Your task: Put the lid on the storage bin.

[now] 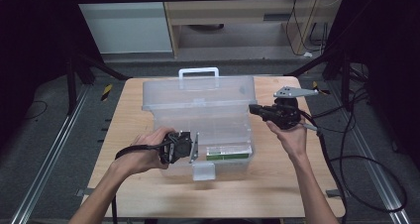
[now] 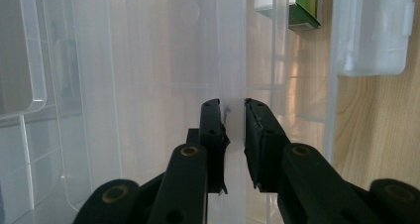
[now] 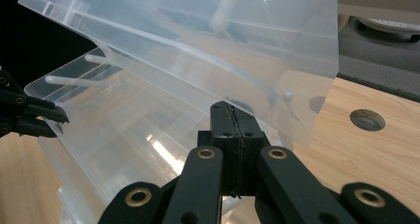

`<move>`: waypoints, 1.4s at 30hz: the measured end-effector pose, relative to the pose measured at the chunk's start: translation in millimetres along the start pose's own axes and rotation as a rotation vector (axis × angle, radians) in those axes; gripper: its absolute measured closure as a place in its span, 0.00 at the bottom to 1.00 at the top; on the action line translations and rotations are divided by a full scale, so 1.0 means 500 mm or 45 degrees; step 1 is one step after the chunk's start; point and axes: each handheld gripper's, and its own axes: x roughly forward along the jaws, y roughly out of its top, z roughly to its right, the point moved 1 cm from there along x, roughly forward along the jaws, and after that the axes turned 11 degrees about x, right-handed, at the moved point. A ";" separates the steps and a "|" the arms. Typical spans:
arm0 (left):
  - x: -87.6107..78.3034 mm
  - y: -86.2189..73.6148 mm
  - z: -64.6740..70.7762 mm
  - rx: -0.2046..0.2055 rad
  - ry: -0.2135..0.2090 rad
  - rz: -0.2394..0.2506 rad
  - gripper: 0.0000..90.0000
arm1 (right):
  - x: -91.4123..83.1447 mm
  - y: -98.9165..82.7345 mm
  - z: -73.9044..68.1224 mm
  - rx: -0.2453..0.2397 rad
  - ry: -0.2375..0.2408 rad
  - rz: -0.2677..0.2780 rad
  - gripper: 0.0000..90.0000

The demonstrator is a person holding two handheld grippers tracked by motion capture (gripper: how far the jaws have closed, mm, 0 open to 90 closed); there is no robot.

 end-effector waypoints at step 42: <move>-0.059 -0.210 0.033 -1.051 0.250 0.347 0.95 | -0.007 -0.040 -0.008 -0.013 0.023 -0.052 1.00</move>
